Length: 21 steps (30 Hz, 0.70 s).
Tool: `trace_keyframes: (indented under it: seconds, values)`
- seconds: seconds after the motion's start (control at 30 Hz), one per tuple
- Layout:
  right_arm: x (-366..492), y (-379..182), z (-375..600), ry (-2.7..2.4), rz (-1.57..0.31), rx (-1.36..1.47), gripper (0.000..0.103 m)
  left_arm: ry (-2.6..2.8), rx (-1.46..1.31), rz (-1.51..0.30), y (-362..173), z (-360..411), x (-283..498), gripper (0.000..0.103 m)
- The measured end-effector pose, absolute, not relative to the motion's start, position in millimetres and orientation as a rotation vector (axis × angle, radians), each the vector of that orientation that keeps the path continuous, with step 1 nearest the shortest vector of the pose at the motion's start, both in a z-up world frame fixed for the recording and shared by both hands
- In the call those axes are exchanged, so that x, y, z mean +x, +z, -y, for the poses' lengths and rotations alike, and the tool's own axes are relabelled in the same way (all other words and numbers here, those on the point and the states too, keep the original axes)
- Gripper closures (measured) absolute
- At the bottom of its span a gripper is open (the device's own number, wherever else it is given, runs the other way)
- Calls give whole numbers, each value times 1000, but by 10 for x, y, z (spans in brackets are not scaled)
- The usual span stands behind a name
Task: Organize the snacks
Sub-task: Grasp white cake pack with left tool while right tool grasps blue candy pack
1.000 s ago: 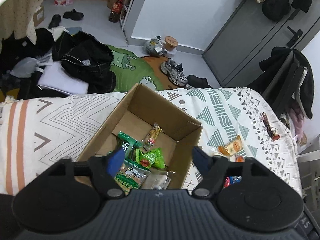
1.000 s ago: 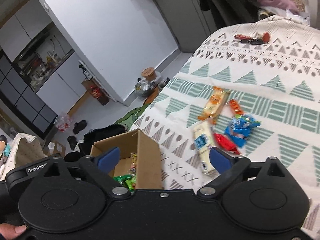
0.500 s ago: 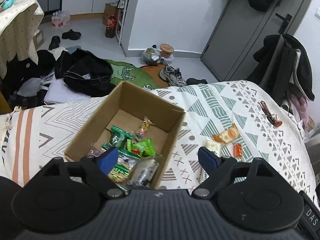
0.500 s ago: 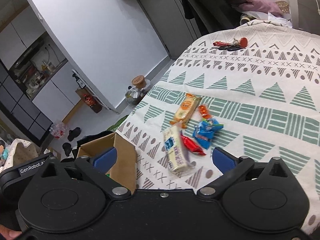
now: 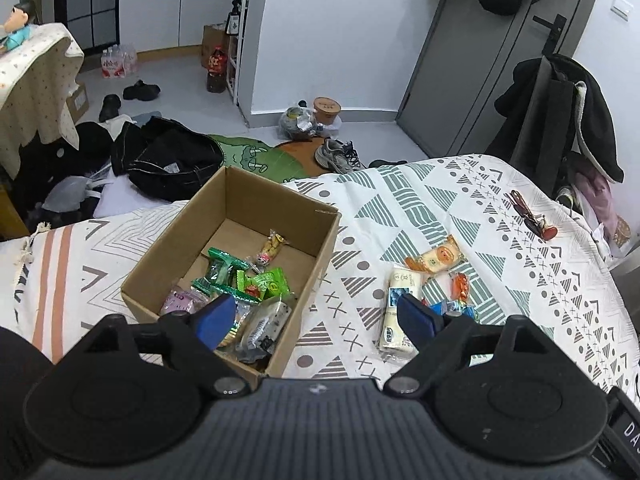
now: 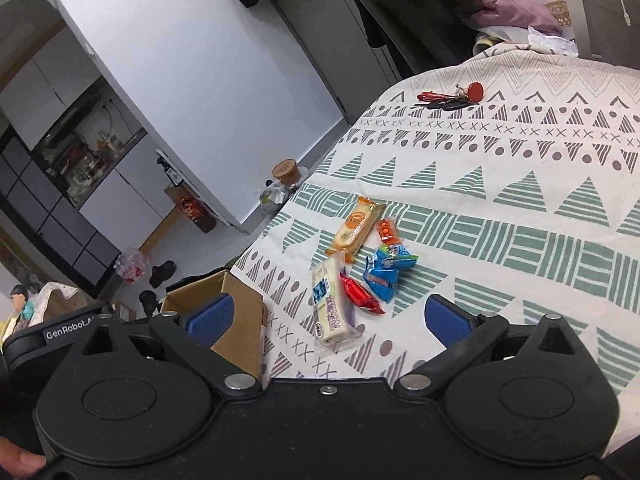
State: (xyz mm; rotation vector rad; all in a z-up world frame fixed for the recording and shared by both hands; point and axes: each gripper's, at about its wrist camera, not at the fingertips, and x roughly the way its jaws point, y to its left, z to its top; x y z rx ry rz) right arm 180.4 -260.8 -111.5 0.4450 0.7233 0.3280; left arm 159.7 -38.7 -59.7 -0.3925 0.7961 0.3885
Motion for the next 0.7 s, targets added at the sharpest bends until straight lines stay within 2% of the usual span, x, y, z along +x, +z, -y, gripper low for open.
trace_keyframes:
  seconds: [0.3, 0.7]
  values:
    - [1771, -1217, 2888, 348, -679, 470, 0, 361, -371, -798, -609, 675, 1544, 16]
    - [1938, -1418, 3022, 334, -678, 515, 1, 325, -328, -836, -943, 914, 1717, 16]
